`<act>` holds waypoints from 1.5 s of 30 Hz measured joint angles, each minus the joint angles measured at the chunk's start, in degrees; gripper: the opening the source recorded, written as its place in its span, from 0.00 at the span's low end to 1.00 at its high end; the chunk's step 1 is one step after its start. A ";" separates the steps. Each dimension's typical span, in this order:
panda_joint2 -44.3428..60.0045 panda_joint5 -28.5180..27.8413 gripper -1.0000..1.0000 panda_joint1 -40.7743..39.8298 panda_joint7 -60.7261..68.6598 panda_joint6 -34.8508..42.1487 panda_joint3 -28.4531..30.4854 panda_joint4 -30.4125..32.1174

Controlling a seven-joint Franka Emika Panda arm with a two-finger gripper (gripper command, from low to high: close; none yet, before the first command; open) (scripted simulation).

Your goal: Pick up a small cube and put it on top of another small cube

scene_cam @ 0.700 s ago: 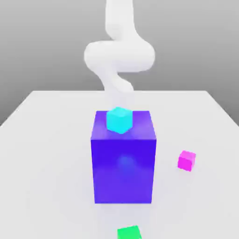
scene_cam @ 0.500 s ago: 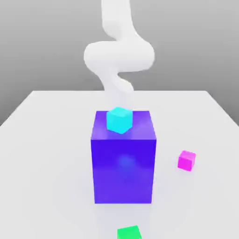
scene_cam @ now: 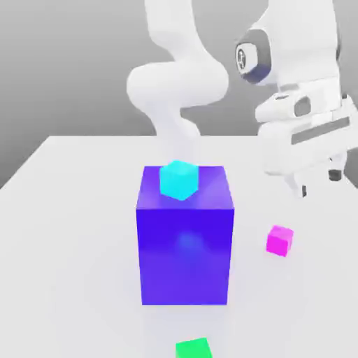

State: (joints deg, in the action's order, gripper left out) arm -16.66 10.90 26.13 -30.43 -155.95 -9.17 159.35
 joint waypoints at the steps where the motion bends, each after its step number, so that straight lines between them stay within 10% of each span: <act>1: 1.20 0.09 0.50 0.96 0.34 -1.05 -0.74 1.17; 14: 16.24 -8.66 0.50 5.68 -2.64 -14.03 -7.95 10.73; 26: 29.61 -22.15 0.50 19.24 -12.50 -25.00 9.03 8.41; 27: 30.65 -21.78 0.00 20.44 -12.46 -25.88 10.00 8.37; 45: 19.54 -11.89 0.00 12.22 -4.65 -16.63 -0.68 9.99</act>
State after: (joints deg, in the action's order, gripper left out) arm 2.88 -0.99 38.35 -35.08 -172.58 -9.85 169.34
